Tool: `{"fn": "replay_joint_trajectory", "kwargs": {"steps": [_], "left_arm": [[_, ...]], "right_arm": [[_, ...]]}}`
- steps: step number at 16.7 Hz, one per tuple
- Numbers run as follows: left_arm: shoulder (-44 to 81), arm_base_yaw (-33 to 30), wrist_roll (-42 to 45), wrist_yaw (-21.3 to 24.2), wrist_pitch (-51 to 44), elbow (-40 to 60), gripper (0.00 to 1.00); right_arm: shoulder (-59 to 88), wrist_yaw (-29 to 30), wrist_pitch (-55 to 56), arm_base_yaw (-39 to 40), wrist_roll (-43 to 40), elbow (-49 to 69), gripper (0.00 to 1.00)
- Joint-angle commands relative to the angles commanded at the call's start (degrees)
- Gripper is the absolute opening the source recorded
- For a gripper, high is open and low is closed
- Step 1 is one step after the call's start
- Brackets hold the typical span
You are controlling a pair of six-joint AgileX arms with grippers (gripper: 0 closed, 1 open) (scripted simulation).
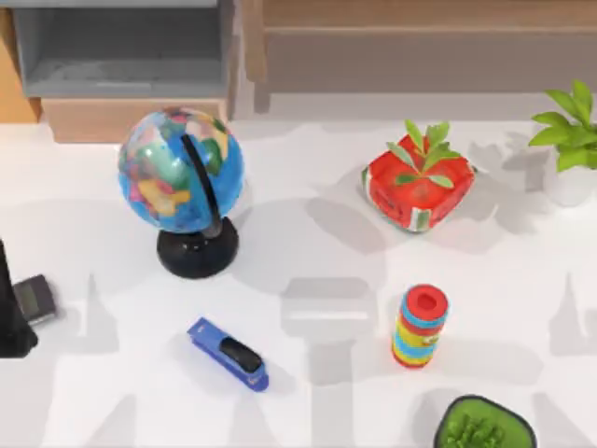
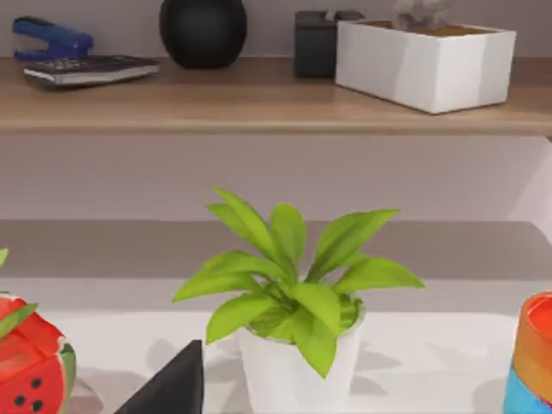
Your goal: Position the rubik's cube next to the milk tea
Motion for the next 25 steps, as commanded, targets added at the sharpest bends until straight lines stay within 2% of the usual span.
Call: {"fn": "replay_joint_trajectory", "kwargs": {"steps": [4, 7, 18, 25], "left_arm": [[0.0, 0.0, 0.0, 0.0, 0.0, 0.0, 1.0], [0.0, 0.0, 0.0, 0.0, 0.0, 0.0, 1.0], [0.0, 0.0, 0.0, 0.0, 0.0, 0.0, 1.0], [0.0, 0.0, 0.0, 0.0, 0.0, 0.0, 1.0]], "right_arm": [[1.8, -0.7, 0.4, -0.7, 0.0, 1.6, 1.0], [8.8, -2.7, 1.6, -2.9, 0.2, 8.5, 1.0], [64.1, -11.7, 6.6, -12.7, 0.7, 56.2, 1.0], [91.3, -17.0, 9.8, -18.5, 0.9, 81.3, 1.0]]}}
